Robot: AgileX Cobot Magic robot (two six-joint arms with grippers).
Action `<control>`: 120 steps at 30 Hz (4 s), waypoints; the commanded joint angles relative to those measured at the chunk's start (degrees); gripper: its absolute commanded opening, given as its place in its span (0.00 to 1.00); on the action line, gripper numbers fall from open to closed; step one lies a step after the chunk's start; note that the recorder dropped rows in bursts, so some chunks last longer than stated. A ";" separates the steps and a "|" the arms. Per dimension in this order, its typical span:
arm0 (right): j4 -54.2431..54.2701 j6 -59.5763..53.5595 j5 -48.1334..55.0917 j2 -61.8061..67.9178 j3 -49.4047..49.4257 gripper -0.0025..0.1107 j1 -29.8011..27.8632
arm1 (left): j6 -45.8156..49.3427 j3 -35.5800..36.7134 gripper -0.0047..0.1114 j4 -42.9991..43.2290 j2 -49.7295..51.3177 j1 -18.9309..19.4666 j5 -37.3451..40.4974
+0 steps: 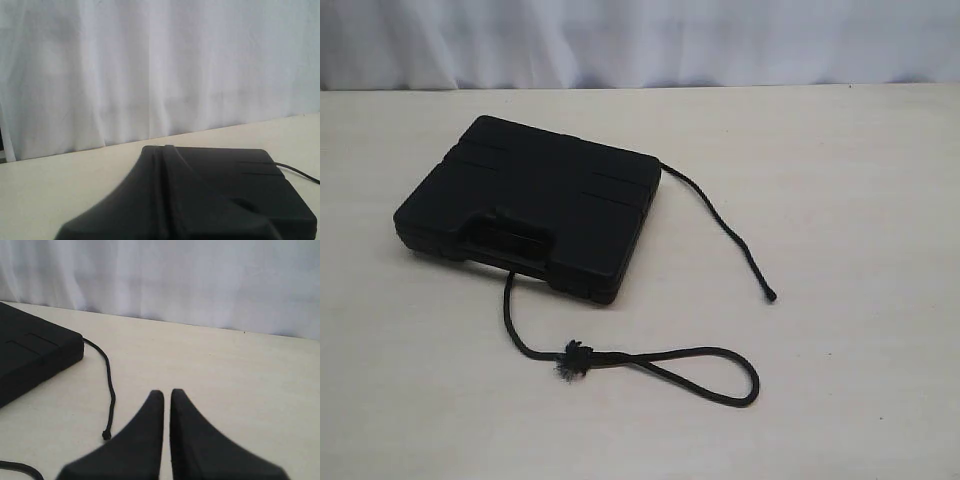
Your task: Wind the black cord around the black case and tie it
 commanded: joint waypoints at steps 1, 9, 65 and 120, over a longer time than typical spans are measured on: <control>-0.51 0.10 0.06 -0.23 0.14 0.06 -0.20 | -0.05 0.10 0.04 -0.10 -0.17 0.02 -0.34; -0.51 0.10 0.06 -0.23 0.14 0.06 -0.20 | -0.05 0.10 0.04 -0.10 -0.17 0.02 -0.34; 31.38 2.23 -14.82 -0.23 0.14 0.06 -0.20 | 46.98 -64.61 0.04 0.55 75.00 -6.06 53.97; 30.71 0.94 -14.75 -0.23 0.14 0.06 -0.20 | 87.20 -64.61 0.04 -2.71 110.15 -9.23 30.60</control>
